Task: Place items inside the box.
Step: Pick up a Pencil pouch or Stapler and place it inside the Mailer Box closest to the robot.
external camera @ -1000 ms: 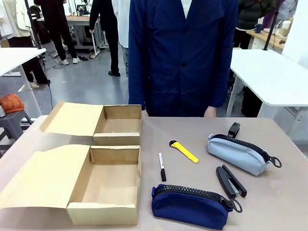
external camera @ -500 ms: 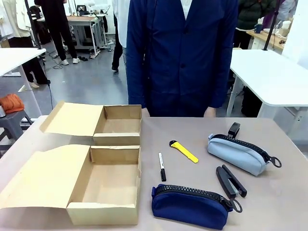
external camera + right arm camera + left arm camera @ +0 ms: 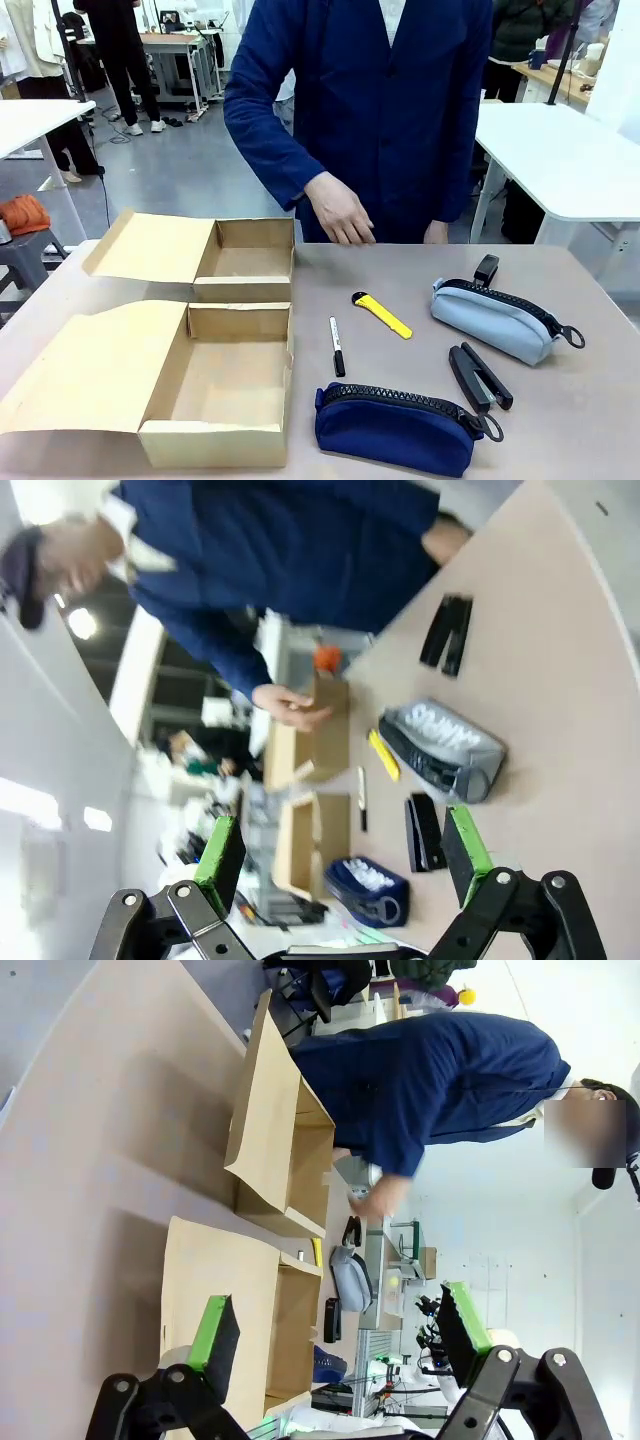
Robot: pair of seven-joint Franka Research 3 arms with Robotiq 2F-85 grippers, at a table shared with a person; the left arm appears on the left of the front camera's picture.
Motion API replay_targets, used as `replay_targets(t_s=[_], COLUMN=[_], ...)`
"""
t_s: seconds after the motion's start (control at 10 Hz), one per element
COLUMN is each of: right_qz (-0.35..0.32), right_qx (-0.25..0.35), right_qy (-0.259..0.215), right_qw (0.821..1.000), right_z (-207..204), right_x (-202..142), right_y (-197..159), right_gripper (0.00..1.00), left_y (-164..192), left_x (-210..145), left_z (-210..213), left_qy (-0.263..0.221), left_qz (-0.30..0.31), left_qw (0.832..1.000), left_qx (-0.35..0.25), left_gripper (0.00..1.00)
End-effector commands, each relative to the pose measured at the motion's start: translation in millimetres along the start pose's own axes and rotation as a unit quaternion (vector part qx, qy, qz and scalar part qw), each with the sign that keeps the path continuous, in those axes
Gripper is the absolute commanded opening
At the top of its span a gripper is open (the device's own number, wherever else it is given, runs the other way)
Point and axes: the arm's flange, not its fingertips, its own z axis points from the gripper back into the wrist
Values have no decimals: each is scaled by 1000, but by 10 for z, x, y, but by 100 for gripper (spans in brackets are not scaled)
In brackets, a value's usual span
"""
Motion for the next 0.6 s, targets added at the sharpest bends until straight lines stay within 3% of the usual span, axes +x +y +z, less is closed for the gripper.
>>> replay_targets(t_s=[0.0, 0.1, 0.2, 0.3, 0.5], right_qz=[117, 135, 121, 99, 105], right_qx=[-31, -58, -54, -44, 47], right_qy=[118, 192, 197, 184, 152], right_qw=[986, 970, 971, 977, 982], right_z=[-588, -907, -896, -623, 118], right_x=[-241, -300, -249, -211, -325], right_y=[371, 423, 364, 227, 6], right_gripper=[100, 100, 100, 100, 100], left_y=[1, 1, 1, 1, 1], left_x=[23, 23, 23, 23, 23], left_z=[-1, -1, -1, -1, -1], left_qy=[-4, -4, -4, -4, -4], left_qz=[-11, -11, -11, -11, -11], left_qw=[1000, 1000, 1000, 1000, 1000], left_qx=[-13, -13, -13, -13, -13], left_gripper=[100, 100, 100, 100, 100])
